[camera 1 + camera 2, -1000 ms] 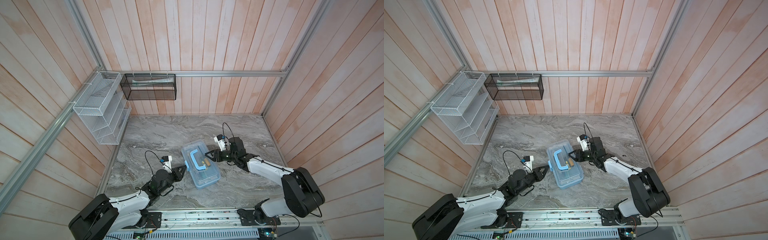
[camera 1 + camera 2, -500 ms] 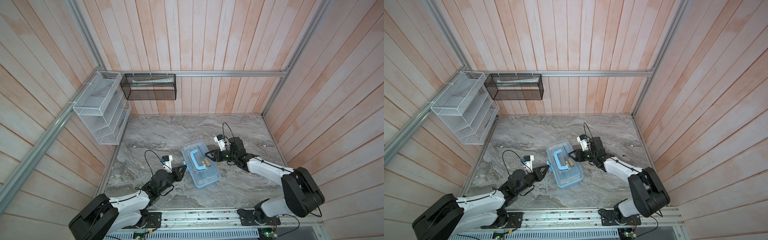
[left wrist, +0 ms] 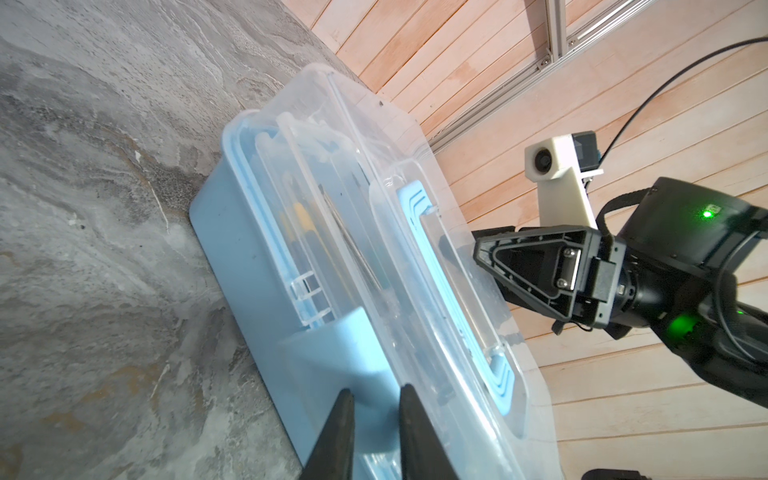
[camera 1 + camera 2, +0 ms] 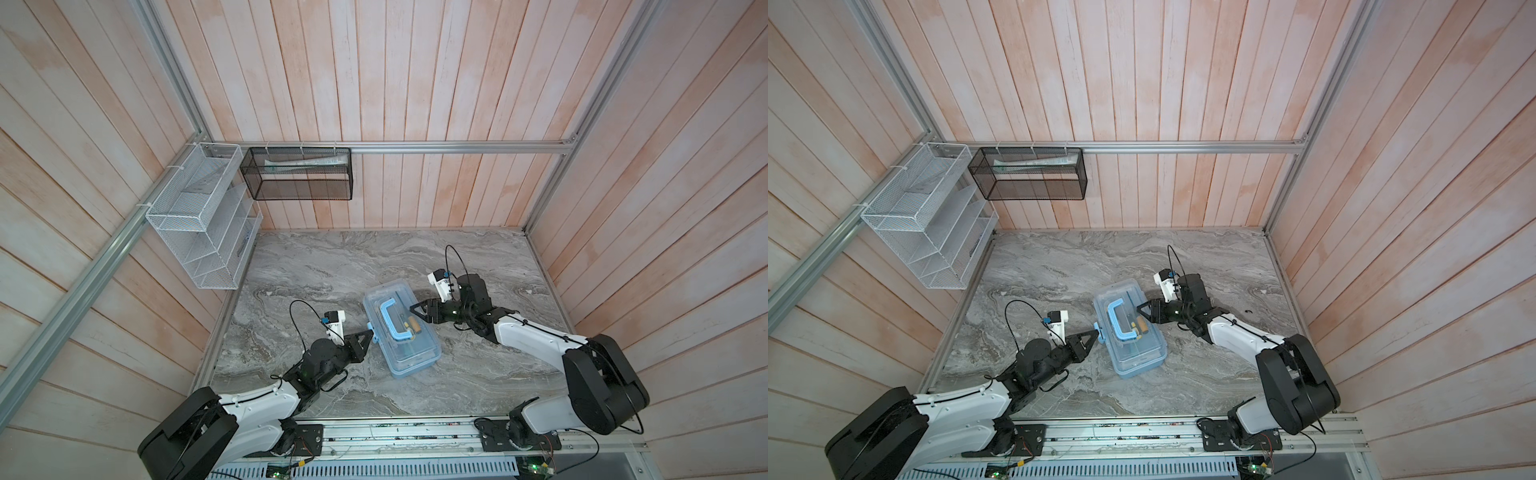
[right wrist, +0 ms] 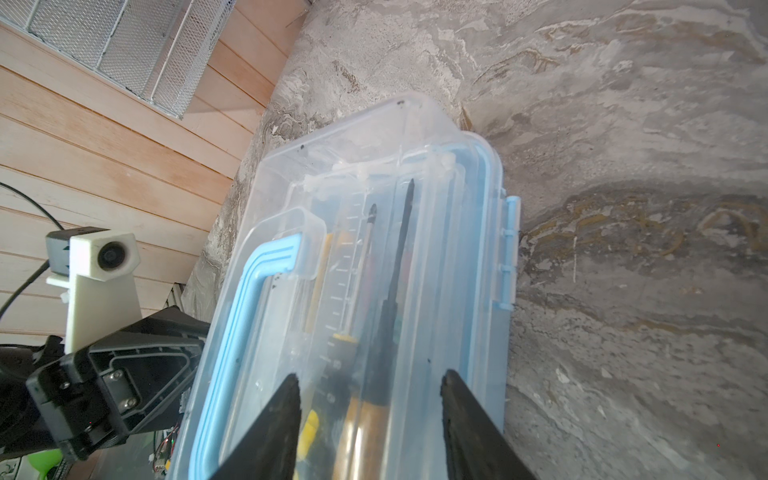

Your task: Pack the tool kit

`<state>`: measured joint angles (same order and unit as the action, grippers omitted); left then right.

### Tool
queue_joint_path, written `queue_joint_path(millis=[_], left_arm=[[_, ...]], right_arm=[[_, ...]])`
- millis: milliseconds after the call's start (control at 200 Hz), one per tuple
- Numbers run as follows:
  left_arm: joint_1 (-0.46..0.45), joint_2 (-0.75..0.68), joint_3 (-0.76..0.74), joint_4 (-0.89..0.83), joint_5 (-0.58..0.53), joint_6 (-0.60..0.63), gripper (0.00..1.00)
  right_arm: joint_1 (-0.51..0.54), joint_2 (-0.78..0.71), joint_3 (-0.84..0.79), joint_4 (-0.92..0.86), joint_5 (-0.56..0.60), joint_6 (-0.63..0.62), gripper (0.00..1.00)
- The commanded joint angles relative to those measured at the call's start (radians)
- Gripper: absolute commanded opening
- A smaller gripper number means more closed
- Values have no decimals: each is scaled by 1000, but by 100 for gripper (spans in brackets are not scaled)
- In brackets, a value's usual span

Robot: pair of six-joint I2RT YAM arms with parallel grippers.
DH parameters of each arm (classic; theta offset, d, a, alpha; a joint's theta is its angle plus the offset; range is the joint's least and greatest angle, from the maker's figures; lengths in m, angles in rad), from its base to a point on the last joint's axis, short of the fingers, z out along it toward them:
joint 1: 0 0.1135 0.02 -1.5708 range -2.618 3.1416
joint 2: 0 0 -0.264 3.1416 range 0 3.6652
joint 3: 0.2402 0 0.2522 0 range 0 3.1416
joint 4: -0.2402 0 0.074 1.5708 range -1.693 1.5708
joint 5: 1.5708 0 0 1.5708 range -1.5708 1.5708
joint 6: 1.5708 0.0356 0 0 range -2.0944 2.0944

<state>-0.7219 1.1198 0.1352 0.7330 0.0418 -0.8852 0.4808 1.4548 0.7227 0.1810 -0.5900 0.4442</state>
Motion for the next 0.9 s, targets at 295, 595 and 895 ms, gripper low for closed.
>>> queue_joint_path(millis=[295,595,895], left_arm=[[-2,58,25,-12,13,25,21],[-2,79,34,10,27,24,21],[-2,103,45,26,42,23,19]], right_arm=[[9,39,-17,-87,-22,-4,51],[9,36,-20,-92,-12,-8,51],[9,42,-17,-88,-13,-7,51]])
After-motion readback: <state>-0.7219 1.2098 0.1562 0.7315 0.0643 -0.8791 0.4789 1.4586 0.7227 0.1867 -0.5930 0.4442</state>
